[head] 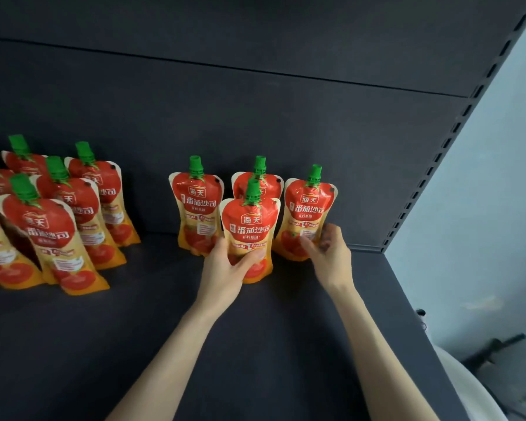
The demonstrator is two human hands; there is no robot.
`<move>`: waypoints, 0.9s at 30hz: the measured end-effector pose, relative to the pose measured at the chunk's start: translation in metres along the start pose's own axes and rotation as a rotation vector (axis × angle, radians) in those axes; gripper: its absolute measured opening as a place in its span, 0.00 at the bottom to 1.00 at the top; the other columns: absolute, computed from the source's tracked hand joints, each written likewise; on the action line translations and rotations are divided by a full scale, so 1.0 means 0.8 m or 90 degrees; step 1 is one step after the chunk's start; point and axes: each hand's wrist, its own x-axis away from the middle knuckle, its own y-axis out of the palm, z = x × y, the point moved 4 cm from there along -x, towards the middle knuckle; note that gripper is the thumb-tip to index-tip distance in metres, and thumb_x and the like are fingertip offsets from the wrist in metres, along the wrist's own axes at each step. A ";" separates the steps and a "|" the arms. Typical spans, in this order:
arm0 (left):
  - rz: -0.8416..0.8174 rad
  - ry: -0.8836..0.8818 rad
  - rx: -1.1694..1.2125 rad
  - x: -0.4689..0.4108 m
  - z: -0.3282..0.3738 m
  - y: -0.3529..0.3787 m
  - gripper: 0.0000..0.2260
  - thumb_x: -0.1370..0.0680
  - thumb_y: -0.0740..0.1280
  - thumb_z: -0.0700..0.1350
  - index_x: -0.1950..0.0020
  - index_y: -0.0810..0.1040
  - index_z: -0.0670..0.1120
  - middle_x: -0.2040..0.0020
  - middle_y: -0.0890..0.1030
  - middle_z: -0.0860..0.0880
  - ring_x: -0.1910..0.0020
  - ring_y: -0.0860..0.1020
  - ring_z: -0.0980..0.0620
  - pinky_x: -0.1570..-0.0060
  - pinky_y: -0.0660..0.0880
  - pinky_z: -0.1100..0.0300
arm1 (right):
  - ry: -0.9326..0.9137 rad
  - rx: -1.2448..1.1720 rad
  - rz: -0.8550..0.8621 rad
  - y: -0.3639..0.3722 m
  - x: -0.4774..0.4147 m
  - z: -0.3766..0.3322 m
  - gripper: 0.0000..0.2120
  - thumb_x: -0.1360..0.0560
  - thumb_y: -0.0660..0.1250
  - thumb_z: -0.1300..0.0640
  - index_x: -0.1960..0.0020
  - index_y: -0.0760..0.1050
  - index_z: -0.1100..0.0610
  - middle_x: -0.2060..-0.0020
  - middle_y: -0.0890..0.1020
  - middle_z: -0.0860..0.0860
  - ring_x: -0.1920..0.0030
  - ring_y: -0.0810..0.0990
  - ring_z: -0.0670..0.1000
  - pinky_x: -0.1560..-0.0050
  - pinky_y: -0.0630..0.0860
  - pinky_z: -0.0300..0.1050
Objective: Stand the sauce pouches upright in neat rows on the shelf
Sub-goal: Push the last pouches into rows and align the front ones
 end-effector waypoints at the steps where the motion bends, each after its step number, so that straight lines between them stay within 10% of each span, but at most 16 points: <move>1: 0.001 -0.001 -0.002 0.004 0.002 -0.003 0.22 0.29 0.72 0.49 0.38 0.69 0.54 0.46 0.77 0.61 0.45 0.75 0.63 0.52 0.72 0.72 | -0.014 0.011 -0.004 0.001 -0.001 0.001 0.13 0.27 0.70 0.54 0.47 0.72 0.59 0.55 0.77 0.49 0.56 0.75 0.48 0.58 0.69 0.39; 4: 0.009 -0.005 0.019 0.023 0.009 -0.019 0.19 0.29 0.72 0.50 0.42 0.70 0.57 0.47 0.78 0.61 0.48 0.77 0.65 0.57 0.74 0.74 | -0.041 0.039 -0.004 0.003 0.007 0.000 0.14 0.27 0.70 0.54 0.59 0.71 0.64 0.60 0.76 0.58 0.62 0.73 0.54 0.63 0.68 0.45; 27: -0.070 0.027 0.097 0.152 -0.029 -0.379 0.19 0.27 0.66 0.50 0.36 0.70 0.54 0.47 0.80 0.60 0.46 0.78 0.63 0.54 0.75 0.70 | 0.027 -0.352 -0.091 0.258 0.322 -0.177 0.10 0.25 0.67 0.55 0.46 0.71 0.55 0.52 0.83 0.52 0.50 0.83 0.52 0.51 0.81 0.56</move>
